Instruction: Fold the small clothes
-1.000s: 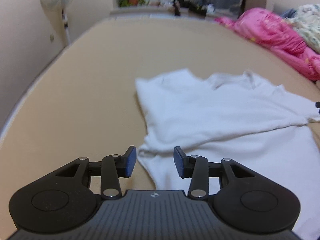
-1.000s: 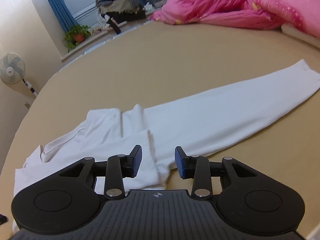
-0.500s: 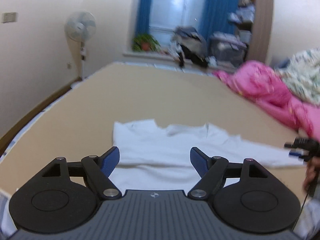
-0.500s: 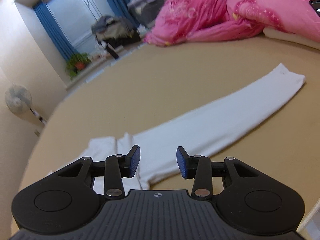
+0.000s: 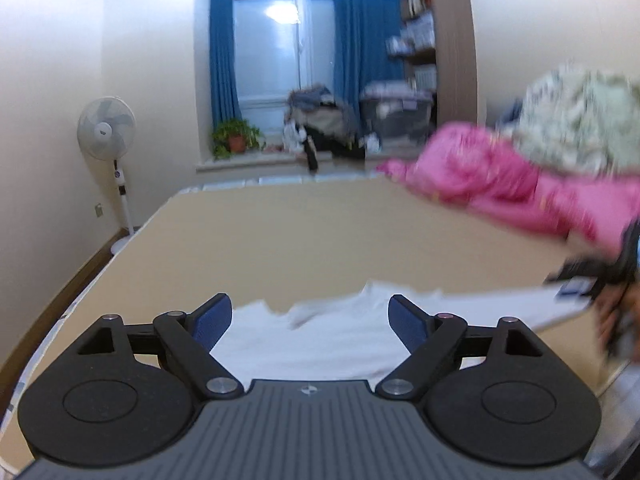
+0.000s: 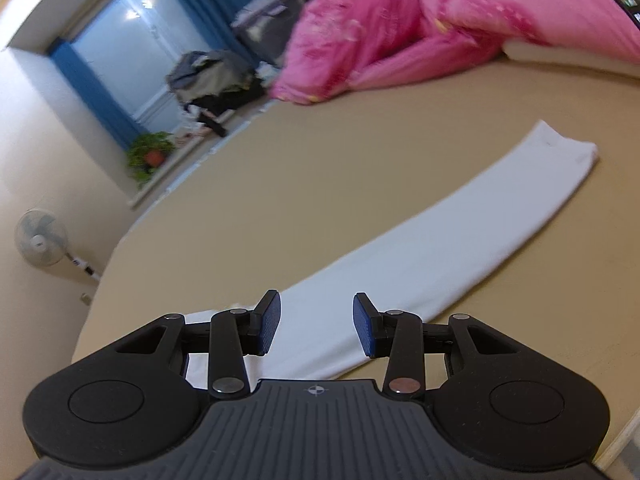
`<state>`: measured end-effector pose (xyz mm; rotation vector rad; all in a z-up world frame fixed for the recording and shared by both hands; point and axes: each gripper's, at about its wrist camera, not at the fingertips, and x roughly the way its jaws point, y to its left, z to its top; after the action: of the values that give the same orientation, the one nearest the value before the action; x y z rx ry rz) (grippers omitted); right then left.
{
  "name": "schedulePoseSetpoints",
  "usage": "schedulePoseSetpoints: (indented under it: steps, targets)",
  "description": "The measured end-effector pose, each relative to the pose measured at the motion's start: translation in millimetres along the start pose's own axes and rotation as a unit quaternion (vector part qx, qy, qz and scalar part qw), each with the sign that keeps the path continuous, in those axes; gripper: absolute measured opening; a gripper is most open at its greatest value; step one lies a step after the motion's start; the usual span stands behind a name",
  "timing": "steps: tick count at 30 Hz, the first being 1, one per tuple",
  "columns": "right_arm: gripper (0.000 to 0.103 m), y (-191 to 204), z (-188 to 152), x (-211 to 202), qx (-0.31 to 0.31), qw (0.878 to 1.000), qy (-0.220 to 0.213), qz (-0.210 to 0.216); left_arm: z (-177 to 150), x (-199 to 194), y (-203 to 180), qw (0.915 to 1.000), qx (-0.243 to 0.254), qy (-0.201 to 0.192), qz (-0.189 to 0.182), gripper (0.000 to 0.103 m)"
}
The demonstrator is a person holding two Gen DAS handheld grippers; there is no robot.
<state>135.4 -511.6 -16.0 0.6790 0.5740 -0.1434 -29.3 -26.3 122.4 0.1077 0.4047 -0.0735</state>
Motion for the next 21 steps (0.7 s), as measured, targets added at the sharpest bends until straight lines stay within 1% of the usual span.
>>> schedulePoseSetpoints:
  steps: [3, 5, 7, 8, 9, 10, 11, 12, 13, 15, 16, 19, 21]
  targets:
    - [0.042, -18.9, 6.8, 13.2, 0.013, 1.000, 0.009, -0.027, -34.7, 52.4, 8.0, 0.9990, 0.023, 0.039, 0.004, 0.089]
    - [0.042, -35.0, 10.0, 19.2, 0.028, 0.998, 0.009, -0.048, -61.7, 85.7, 13.5, 0.9980, 0.034, 0.054, 0.005, 0.089]
    - [0.042, -52.6, 12.3, 24.4, 0.047, 0.997, 0.011, -0.064, -88.7, 115.6, 21.8, 0.9972, 0.037, 0.063, 0.014, 0.089]
    - [0.042, -61.8, 13.2, 26.5, 0.058, 0.996, 0.011, -0.073, -102.0, 128.4, 26.7, 0.9963, 0.036, 0.076, 0.017, 0.089]
    - [0.042, -70.9, 13.9, 28.5, 0.067, 0.994, 0.010, -0.082, -110.3, 142.5, 32.0, 0.9938, 0.028, 0.106, 0.018, 0.089]
    - [0.042, -79.5, 14.5, 30.6, 0.075, 0.993, 0.010, -0.091, -111.0, 156.3, 36.4, 0.9900, 0.005, 0.140, 0.016, 0.089]
    - [0.042, -89.1, 14.6, 32.6, 0.085, 0.991, 0.008, -0.100, -110.6, 164.3, 41.7, 0.9884, -0.024, 0.150, 0.005, 0.089]
    - [0.042, -96.9, 14.5, 34.5, 0.094, 0.990, 0.004, -0.107, -109.9, 169.5, 46.1, 0.9884, -0.042, 0.146, -0.005, 0.089]
    - [0.042, -105.9, 15.0, 36.5, 0.104, 0.988, 0.000, -0.113, -109.5, 173.7, 46.6, 0.9893, -0.039, 0.140, -0.005, 0.089]
    - [0.042, -123.1, 16.8, 42.3, 0.124, 0.985, -0.009, -0.123, -112.0, 182.2, 45.4, 0.9900, -0.016, 0.140, 0.005, 0.089]
    - [0.042, -130.2, 17.3, 45.7, 0.134, 0.983, -0.013, -0.126, -113.6, 184.6, 46.1, 0.9896, -0.017, 0.143, 0.002, 0.089]
    - [0.042, -151.2, 18.1, 57.2, 0.163, 0.977, -0.025, -0.132, -115.9, 187.7, 51.7, 0.9868, -0.039, 0.156, -0.020, 0.089]
    - [0.042, -155.9, 18.6, 63.2, 0.174, 0.975, -0.042, -0.132, -116.7, 185.6, 50.1, 0.9866, -0.037, 0.158, -0.020, 0.089]
